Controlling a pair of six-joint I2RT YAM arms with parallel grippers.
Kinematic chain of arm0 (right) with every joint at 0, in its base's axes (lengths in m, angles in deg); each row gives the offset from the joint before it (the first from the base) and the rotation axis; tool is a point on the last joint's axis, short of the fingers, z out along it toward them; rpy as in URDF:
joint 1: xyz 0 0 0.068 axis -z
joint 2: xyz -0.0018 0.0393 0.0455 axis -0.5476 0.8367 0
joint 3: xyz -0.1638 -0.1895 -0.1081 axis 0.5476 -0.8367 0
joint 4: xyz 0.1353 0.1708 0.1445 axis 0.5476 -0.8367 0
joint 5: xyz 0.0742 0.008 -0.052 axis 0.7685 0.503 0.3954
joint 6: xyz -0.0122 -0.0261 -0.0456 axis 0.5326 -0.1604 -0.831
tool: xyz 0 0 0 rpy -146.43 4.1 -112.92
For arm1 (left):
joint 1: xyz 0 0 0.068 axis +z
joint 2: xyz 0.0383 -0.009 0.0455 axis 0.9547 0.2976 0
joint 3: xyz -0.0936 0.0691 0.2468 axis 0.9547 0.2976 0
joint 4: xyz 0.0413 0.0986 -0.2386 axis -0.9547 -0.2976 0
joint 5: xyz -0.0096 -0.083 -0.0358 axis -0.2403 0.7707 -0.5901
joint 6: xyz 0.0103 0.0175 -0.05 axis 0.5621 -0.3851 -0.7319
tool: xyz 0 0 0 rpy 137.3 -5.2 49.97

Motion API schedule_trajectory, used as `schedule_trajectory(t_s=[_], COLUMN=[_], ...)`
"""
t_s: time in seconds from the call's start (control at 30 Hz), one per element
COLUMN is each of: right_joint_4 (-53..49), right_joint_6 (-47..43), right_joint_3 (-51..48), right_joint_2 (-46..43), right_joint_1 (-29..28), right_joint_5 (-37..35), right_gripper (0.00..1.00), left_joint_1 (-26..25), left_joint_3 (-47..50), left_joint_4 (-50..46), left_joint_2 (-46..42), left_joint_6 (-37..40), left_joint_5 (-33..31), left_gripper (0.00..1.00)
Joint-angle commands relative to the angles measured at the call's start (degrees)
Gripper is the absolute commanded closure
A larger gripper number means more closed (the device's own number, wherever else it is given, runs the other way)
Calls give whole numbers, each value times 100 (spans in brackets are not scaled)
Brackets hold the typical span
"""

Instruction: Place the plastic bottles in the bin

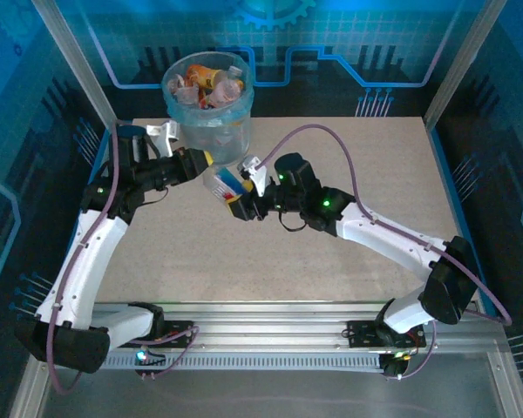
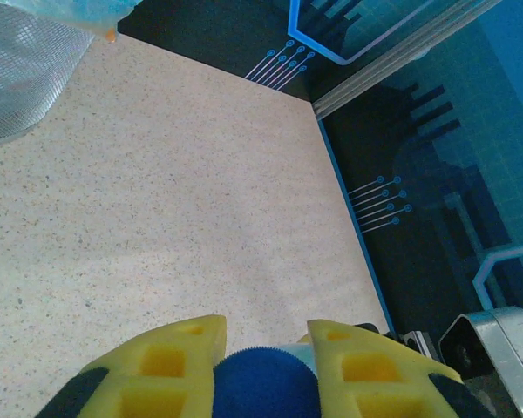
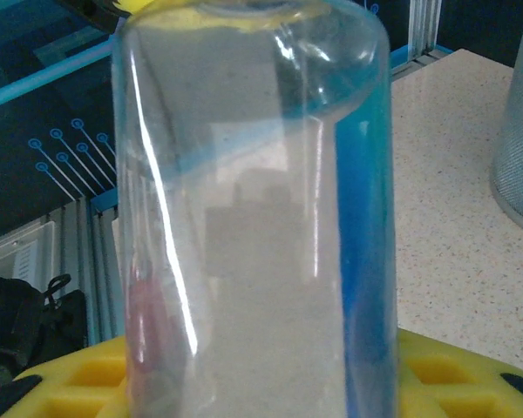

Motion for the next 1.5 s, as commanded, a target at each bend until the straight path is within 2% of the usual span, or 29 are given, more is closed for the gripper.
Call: schedule_trajectory(t_s=[0.0,0.03,0.1,0.13,0.17,0.3,0.43,0.67,0.83,1.0,1.27,1.47], right_joint_4=[-4,2,-19,-70,-125,-312,-734,-1442,-1666,-1828,-1959,-2050], right_joint_6=[-60,-62,-45,-13,-1,-8,79,135,46,-8,15,94], right_joint_3=[248,252,285,322,366,440,503,568,597,681,765,860], right_joint_2=[99,99,103,108,108,68,127,112,20,2,137,303], right_joint_1=[-110,-117,-111,-120,-118,-67,74,320,383,417,433,439], right_joint_5=[-459,-547,-818,-1048,-1284,-2197,-2811,-2860,-2891,-2850,-2810,-2732], right_gripper=[42,37,9,1,0,0,0,0,0,0,0,0], left_joint_1=[-39,-29,-34,-32,-24,-10,3,3,3,3,-42,-89], left_joint_3=[-276,-341,-491,-601,-786,-1662,-2688,-4304,-5348,-5551,-5363,-5586], left_joint_4=[-11,-7,48,68,64,115,370,1190,1190,1422,1159,507], left_joint_2=[35,45,89,111,154,460,1172,2953,4248,4982,5226,5548], left_joint_6=[219,219,235,259,317,750,1343,2267,2659,2925,2920,3020], left_joint_5=[-245,-303,-458,-593,-791,-2013,-3283,-4276,-4407,-4766,-4708,-4549], left_gripper=[100,100,100,100,100,100,100,100,100,100,100,100])
